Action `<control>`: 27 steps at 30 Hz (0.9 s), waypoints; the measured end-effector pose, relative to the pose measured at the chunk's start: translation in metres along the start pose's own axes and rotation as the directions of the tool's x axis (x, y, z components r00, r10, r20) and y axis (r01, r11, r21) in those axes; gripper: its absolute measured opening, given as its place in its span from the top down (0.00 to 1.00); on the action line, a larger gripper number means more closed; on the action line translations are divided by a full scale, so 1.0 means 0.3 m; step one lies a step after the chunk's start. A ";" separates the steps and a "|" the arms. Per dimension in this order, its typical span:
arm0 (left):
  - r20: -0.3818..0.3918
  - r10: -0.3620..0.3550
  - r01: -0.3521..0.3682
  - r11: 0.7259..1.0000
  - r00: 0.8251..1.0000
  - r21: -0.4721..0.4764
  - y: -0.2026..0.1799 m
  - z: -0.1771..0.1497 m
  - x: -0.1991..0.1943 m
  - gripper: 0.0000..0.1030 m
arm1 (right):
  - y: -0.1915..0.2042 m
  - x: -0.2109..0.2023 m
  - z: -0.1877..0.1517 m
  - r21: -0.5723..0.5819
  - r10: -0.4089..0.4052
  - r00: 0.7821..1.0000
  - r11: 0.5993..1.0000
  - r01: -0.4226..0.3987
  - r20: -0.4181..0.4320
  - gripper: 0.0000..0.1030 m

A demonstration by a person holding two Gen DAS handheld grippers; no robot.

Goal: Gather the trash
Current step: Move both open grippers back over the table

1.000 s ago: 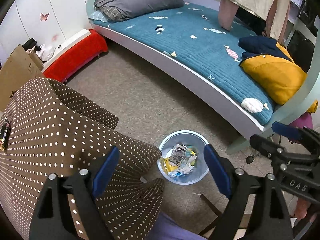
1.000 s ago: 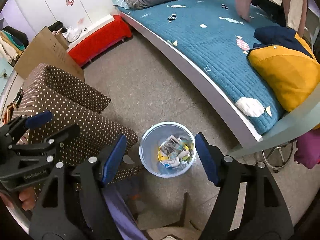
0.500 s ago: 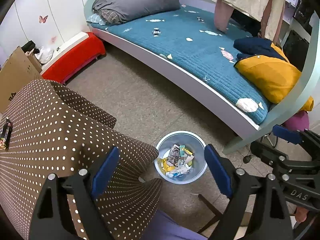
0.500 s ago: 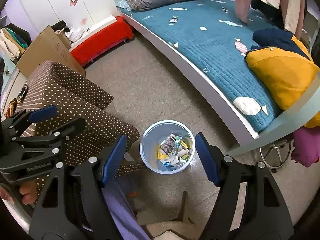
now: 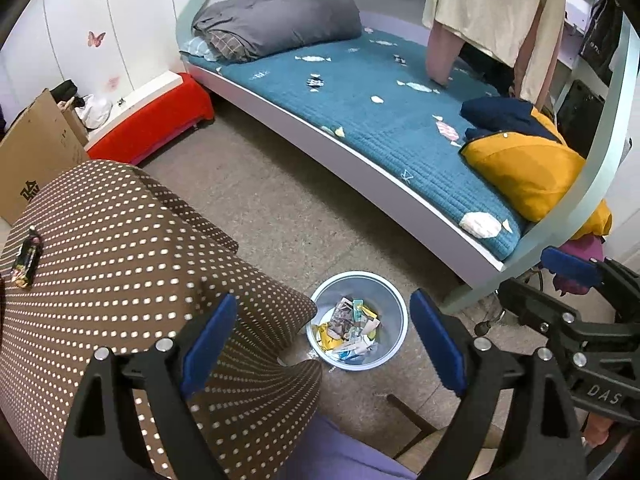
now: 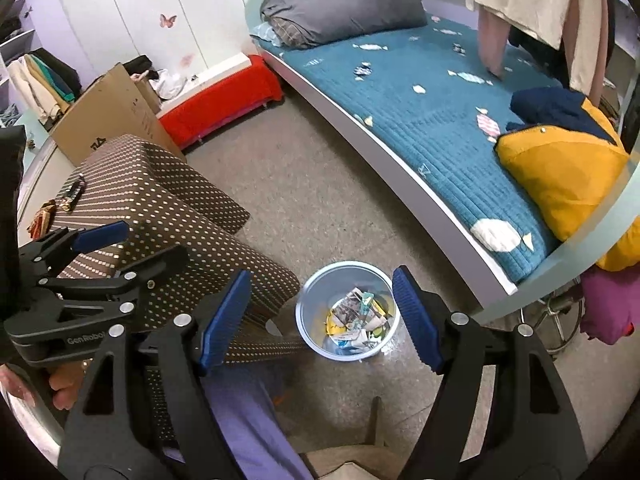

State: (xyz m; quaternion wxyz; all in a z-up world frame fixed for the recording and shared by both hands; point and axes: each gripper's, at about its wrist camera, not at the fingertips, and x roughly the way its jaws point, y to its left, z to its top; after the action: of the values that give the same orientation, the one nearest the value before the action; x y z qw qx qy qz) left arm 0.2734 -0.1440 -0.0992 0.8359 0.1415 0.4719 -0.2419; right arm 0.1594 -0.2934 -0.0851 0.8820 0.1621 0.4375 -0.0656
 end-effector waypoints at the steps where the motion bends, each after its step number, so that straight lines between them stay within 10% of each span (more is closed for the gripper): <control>1: 0.006 0.000 0.000 1.000 1.000 -0.004 0.008 -0.002 -0.012 0.16 | 0.009 -0.007 0.002 -0.004 0.005 1.000 1.000 -0.005 0.006 0.27; 27: 0.106 0.154 -0.126 0.963 0.982 -0.238 0.479 -0.188 -0.300 0.13 | 0.487 -0.016 0.037 -0.221 0.170 0.986 0.961 -0.164 0.004 0.20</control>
State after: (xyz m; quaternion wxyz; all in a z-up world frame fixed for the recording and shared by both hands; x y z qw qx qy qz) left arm 0.2709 0.0277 -0.0499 0.8893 0.0615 0.4328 -0.1342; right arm 0.2024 -0.1602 -0.0418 0.9019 0.0993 0.4165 0.0558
